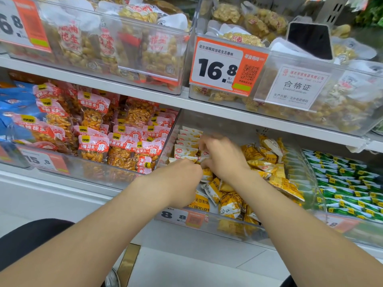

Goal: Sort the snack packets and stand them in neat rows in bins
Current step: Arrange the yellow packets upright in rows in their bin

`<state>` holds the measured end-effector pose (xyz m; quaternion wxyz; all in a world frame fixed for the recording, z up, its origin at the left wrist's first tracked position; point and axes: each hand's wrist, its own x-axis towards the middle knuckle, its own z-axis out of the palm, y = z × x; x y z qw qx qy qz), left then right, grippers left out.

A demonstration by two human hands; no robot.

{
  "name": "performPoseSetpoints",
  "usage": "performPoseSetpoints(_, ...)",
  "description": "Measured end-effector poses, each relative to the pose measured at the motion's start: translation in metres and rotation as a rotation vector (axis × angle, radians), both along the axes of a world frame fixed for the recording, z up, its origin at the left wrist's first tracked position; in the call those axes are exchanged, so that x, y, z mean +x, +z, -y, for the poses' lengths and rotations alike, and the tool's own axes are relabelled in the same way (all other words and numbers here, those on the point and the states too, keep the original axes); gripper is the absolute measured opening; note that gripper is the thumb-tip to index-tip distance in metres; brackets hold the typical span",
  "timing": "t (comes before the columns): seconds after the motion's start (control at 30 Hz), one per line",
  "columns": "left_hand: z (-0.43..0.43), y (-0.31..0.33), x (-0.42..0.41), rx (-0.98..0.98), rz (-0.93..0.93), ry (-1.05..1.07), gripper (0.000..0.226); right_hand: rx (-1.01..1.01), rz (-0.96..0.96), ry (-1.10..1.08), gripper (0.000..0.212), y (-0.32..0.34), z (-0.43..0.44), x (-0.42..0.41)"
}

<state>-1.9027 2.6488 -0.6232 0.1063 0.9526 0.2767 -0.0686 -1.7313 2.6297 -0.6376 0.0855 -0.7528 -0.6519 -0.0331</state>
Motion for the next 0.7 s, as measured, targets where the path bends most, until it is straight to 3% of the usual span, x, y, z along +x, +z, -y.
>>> performPoseSetpoints(0.07, -0.001, 0.0, -0.001, -0.009, 0.007, 0.001, 0.024, -0.02, 0.113, -0.108, 0.049, 0.008, 0.006, 0.003)
performPoseSetpoints(0.17, -0.002, -0.002, -0.002, -0.001, 0.037, -0.004, 0.022, -0.129, 0.076, -0.179, 0.051, 0.02, 0.019, 0.009)
performPoseSetpoints(0.33, -0.001, -0.003, 0.007, 0.082, 0.201, -0.051, 0.015, -0.374, 0.117, -0.094, 0.058, 0.025, 0.041, 0.013)
performPoseSetpoints(0.5, 0.01, -0.004, 0.015, 0.175, 0.072, -0.056, 0.009, -0.438, 0.226, -0.152, 0.081, 0.019, 0.04, 0.008)
performPoseSetpoints(0.7, 0.012, -0.009, 0.02, 0.095, -0.107, -0.012, 0.039, -0.565, 0.192, -0.155, 0.079, 0.025, 0.039, 0.008)
